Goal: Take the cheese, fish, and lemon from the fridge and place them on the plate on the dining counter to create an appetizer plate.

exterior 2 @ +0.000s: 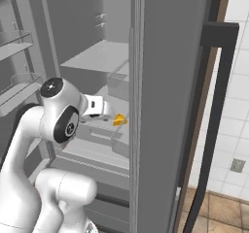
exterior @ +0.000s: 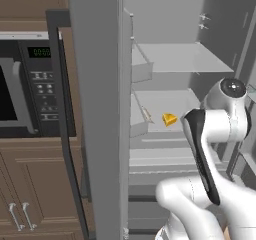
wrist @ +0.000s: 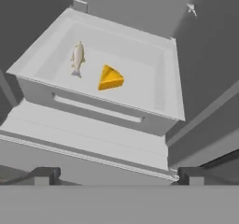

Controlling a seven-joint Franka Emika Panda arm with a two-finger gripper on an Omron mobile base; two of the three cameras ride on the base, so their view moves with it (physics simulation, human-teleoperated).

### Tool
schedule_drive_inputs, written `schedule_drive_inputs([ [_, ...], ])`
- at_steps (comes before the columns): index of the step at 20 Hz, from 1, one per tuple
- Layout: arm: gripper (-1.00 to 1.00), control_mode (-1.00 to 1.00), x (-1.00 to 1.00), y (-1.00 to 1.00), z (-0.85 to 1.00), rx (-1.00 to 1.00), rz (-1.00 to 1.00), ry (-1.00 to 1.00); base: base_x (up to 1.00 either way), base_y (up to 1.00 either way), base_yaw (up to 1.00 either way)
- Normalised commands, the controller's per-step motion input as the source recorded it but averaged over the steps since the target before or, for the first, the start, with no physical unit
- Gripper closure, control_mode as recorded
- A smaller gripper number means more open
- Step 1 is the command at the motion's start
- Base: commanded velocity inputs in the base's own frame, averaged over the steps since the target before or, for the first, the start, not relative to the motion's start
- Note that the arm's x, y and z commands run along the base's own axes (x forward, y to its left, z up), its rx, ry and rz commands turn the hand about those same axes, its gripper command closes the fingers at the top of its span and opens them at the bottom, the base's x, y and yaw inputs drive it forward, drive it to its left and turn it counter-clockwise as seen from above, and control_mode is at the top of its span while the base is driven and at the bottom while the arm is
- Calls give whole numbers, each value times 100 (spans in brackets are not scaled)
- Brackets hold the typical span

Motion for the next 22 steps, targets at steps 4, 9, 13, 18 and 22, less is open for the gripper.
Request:
schedule_drive_inputs([
  [4, -100, -100, 24, -1, -46, 10, -4, 12, 0, 0, 0],
  [9, -100, -100, 26, 3, -45, 7, -7, 2, 0, 0, 0],
  [13, -100, -100, 26, 0, -31, 8, -6, 0, 0, 0, 0],
  [18, -100, -100, 25, 0, -20, 7, -16, 0, 0, 0, 0],
  [22, -100, -100, 27, 4, -22, 6, -23, 0, 0, 0, 0],
])
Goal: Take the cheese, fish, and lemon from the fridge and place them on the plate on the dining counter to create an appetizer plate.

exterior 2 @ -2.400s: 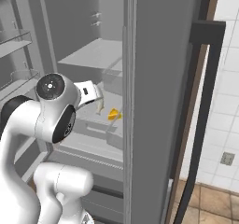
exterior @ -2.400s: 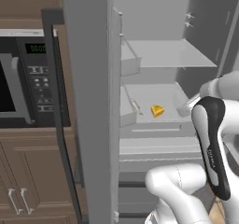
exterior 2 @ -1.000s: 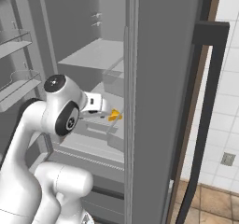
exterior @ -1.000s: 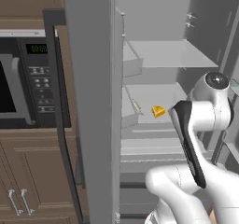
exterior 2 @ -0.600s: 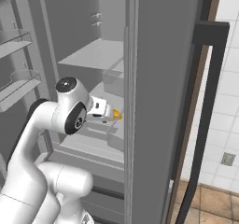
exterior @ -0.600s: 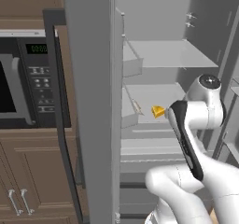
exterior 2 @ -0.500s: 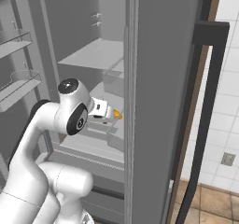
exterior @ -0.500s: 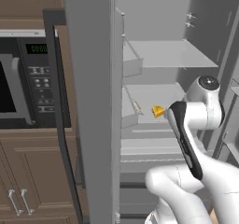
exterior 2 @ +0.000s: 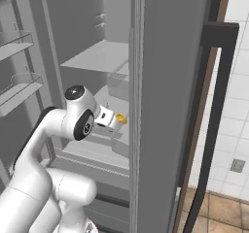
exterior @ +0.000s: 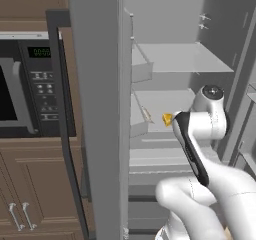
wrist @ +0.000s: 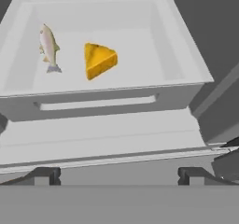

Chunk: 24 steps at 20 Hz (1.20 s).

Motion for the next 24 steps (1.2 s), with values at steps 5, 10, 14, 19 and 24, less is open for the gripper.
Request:
schedule_drive_inputs([
  [5, -100, -100, 31, 7, -18, 10, -17, 1, 0, 0, 0],
  [10, -100, -100, 41, 0, -23, 13, -5, 2, 0, 0, 0],
  [14, -100, -100, 40, 0, -31, 7, -2, 0, 0, 0, 0],
  [19, -100, -100, 45, 2, -22, 0, -2, 0, 0, 0, 0],
  [24, -100, -100, 60, 2, -12, 0, -2, 0, 0, 0, 0],
])
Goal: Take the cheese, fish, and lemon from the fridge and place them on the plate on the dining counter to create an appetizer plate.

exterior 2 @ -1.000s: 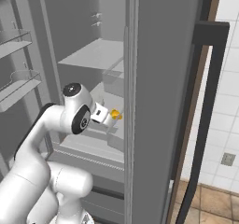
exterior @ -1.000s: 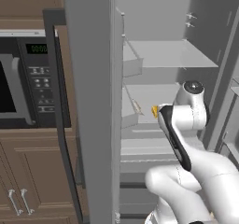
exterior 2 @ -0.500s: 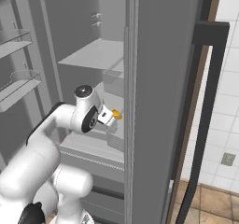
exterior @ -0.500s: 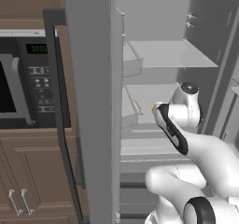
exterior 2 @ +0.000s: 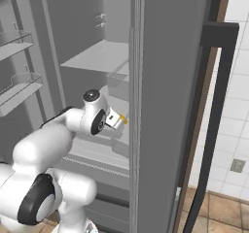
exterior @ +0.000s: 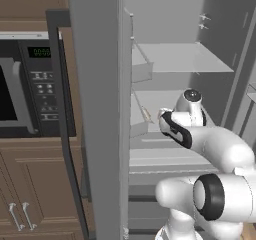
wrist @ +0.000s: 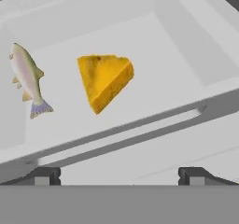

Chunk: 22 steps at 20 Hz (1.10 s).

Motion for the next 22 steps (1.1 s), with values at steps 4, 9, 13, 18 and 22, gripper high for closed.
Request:
schedule_drive_inputs([
  [4, -100, -100, 56, 0, -12, 0, 0, 0, 0, 0, 0],
  [9, -100, -100, 46, 0, -17, 0, 0, 0, 0, 0, 0],
  [13, -100, -100, 39, 0, -16, 0, 0, 0, 0, 0, 0],
  [18, -100, -100, 34, -3, -14, 0, 0, 0, 0, 0, 0],
  [22, -100, -100, 36, -12, -16, 0, 0, 0, 0, 0, 0],
])
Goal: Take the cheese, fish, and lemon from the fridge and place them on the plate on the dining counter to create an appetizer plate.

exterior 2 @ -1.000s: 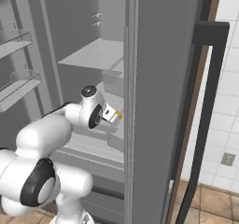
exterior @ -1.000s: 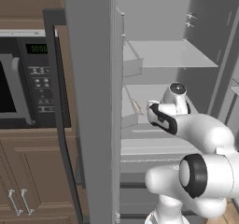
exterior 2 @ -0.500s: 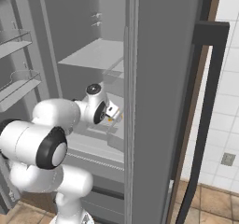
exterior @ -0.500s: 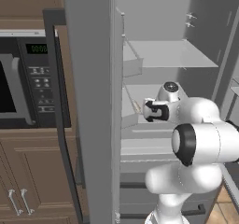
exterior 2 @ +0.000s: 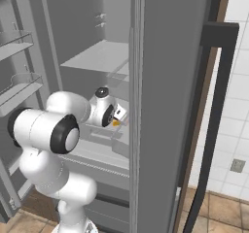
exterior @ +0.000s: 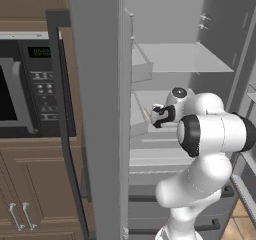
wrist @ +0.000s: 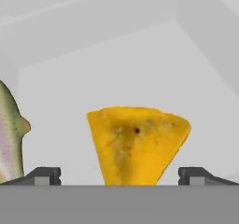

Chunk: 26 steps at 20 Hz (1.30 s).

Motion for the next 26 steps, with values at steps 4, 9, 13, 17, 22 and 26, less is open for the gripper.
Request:
schedule_drive_inputs([
  [4, -100, -100, 27, -20, -22, 0, 0, 0, 0, 0, 0],
  [9, -100, -100, 19, -13, -29, 0, 0, 0, 0, 0, 0],
  [13, 100, -100, 13, -8, -34, 0, 0, 0, 0, 0, 0],
  [17, 100, -100, 13, -2, -51, 0, 0, 0, 0, 0, 0],
  [22, 100, -100, 0, 0, -59, 0, 0, 0, 0, 0, 0],
  [26, 100, -100, -3, -3, -3, 0, 0, 0, 0, 0, 0],
])
